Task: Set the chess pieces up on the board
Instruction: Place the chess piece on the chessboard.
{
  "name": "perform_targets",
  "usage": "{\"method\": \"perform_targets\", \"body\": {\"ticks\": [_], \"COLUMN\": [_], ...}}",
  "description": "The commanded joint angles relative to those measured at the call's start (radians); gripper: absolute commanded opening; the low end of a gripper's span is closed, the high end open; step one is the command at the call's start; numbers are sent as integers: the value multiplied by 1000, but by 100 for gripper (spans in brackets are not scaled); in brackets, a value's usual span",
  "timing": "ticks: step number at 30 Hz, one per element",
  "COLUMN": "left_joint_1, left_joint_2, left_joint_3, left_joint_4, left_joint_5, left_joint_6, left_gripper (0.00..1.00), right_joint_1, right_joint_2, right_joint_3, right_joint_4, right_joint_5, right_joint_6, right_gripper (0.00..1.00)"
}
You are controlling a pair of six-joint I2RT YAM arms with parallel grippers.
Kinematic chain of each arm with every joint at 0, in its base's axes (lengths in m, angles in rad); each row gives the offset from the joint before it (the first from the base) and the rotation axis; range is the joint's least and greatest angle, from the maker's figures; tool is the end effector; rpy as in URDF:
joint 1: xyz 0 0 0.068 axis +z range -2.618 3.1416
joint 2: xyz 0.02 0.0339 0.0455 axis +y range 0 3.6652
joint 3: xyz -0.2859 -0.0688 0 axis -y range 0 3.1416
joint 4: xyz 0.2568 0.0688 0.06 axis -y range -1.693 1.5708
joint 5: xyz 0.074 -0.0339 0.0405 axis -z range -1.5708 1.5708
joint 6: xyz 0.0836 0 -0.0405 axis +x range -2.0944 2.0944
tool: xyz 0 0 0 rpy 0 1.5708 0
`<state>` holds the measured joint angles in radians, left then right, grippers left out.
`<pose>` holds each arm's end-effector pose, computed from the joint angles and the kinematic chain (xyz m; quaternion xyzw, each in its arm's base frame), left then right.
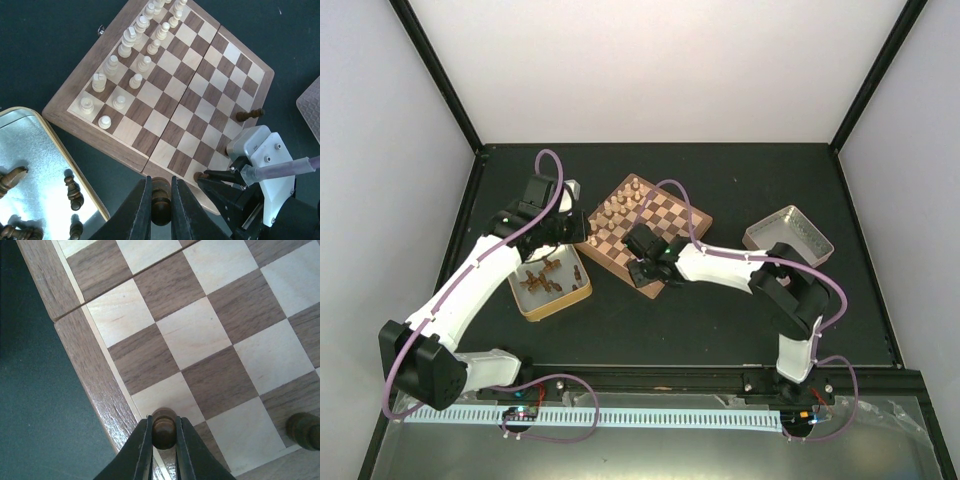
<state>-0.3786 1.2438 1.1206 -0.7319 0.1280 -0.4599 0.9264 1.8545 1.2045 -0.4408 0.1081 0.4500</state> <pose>0.2686 -0.1183 0.2938 -0.0156 0.9349 -0.1970 0.2949 0.2555 0.3250 0.1410 -0.2164 0.9456 0.1102 0.2167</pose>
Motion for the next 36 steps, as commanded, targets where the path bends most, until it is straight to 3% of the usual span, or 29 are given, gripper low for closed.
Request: {"method": "perform_targets", "body": {"ticks": [1,4,10,14,20,26,31,36], "left_joint_1": [7,8,7,5,-28,-139,-232,-288], "left_joint_2": [9,9,15,28,113,248,396,511], "left_joint_3": [-3,-2,-1,-7,-7,48,132,219], "left_joint_4": [21,21,22,44,69,61,51,31], "left_joint_5": [24,32,59,101,150,150,72,6], "left_joint_6": [5,5,6,5,18,48,69,88], "left_gripper": [11,11,11,12,12,13,13,13], "right_joint_1": [6,5,6,4,-6,-40,-55,-64], "right_joint_2": [39,37,-50,-137,-260,-442,-560,-609], "right_joint_3": [21,22,15,6,-67,-241,-376,-432], "right_joint_4": [1,-2,11,44,91,148,150,149], "right_joint_5": [29,24,-16,-29,51,229,356,369], "right_joint_6": [1,3,31,62,113,251,352,419], "right_gripper": [10,14,42,55,56,56,56,56]}}
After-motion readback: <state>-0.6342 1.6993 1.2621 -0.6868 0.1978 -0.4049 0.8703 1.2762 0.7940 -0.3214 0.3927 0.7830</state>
